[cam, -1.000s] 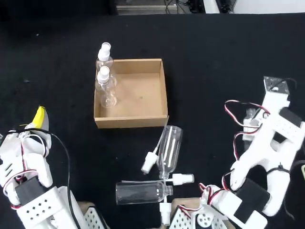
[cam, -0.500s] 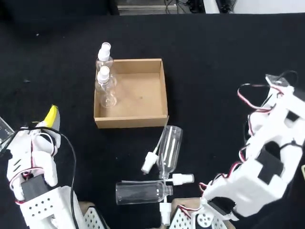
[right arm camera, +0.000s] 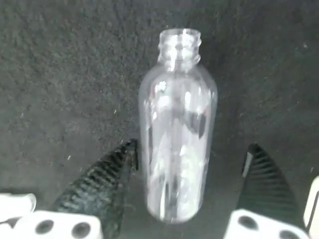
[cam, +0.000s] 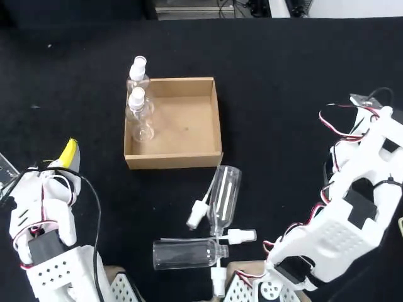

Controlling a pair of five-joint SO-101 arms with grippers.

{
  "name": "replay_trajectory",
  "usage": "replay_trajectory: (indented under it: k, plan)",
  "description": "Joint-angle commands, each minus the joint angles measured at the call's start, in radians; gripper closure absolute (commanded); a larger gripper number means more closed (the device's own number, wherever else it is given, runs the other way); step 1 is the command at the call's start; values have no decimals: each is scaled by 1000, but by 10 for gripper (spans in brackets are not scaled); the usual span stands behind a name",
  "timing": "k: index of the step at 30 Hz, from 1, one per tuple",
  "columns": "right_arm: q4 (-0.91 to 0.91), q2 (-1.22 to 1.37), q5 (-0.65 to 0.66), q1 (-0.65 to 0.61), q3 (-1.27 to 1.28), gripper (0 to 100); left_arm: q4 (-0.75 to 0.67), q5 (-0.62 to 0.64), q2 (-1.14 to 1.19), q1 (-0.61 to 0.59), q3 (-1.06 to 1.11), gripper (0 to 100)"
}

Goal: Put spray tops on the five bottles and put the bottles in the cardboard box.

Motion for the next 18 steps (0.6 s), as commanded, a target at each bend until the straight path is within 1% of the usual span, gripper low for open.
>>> replay_trajectory:
  k: [1, 7, 10, 13, 15, 18]
  plan:
    - [-46, 30, -8, -43, -53, 703, -20, 0, -11, 7, -15, 679]
    - [-49, 107, -18, -86, -74, 704, -23, 0, -11, 7, -15, 679]
    - [-55, 119, -77, -81, -105, 705, -21, -11, -11, 7, -15, 679]
    - [-49, 120, -84, -77, -120, 718, -21, -35, -11, 7, -15, 679]
    - [-49, 120, -84, -77, -120, 783, -23, -35, -11, 7, -15, 679]
    - [-52, 120, -58, -80, -120, 947, -23, -35, -11, 7, -15, 679]
